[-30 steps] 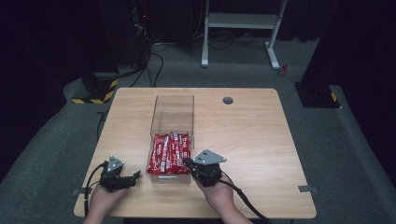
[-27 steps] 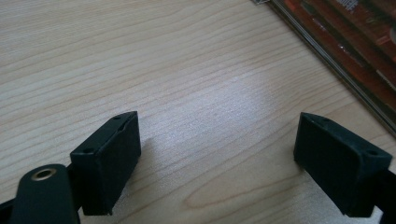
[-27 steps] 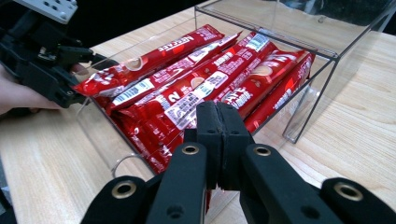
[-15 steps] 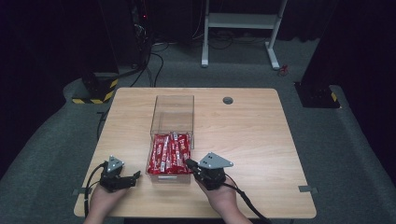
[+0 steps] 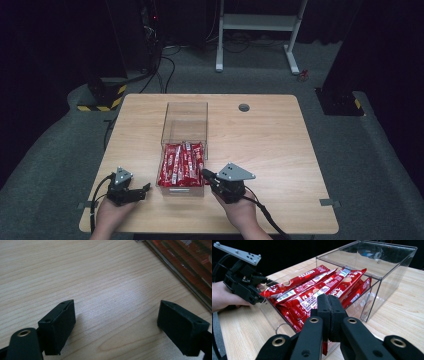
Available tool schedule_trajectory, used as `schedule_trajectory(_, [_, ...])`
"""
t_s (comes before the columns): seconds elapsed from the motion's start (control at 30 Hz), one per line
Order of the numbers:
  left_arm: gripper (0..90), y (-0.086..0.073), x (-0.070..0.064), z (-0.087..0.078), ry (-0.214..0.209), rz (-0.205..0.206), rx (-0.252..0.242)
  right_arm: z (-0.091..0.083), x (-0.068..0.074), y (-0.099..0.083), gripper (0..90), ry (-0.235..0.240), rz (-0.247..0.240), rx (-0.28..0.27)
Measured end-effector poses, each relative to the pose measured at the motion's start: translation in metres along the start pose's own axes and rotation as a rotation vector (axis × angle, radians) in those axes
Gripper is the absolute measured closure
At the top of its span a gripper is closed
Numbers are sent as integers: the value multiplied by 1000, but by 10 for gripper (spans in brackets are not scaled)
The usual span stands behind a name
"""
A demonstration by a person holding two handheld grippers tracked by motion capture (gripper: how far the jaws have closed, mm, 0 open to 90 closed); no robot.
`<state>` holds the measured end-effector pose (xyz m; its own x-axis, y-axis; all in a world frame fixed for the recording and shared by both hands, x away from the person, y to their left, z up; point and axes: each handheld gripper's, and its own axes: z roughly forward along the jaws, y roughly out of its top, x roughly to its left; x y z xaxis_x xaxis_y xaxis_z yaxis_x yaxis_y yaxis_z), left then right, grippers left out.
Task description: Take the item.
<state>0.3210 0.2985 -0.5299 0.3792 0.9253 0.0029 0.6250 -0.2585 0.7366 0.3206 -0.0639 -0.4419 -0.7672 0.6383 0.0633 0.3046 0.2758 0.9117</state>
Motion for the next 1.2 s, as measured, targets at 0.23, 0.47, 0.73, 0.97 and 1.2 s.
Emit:
schedule_trajectory(0.23, [156,-1,-1,0,5,-6,-4,-5,-1,4,898,-1,0,-20])
schedule_trajectory(0.47, [159,-1,-1,-1,2,-2,-1,-10,-7,7,898,-13,6,-40])
schedule_trajectory(0.73, [158,-1,0,-1,2,2,-1,-16,-14,9,898,-28,19,-55])
schedule_trajectory(0.97, [157,-1,0,-1,0,-1,-1,-21,-21,9,898,-53,23,-66])
schedule_trajectory(1.2, [157,-1,0,-1,1,2,-1,-23,-31,8,898,-90,28,-70])
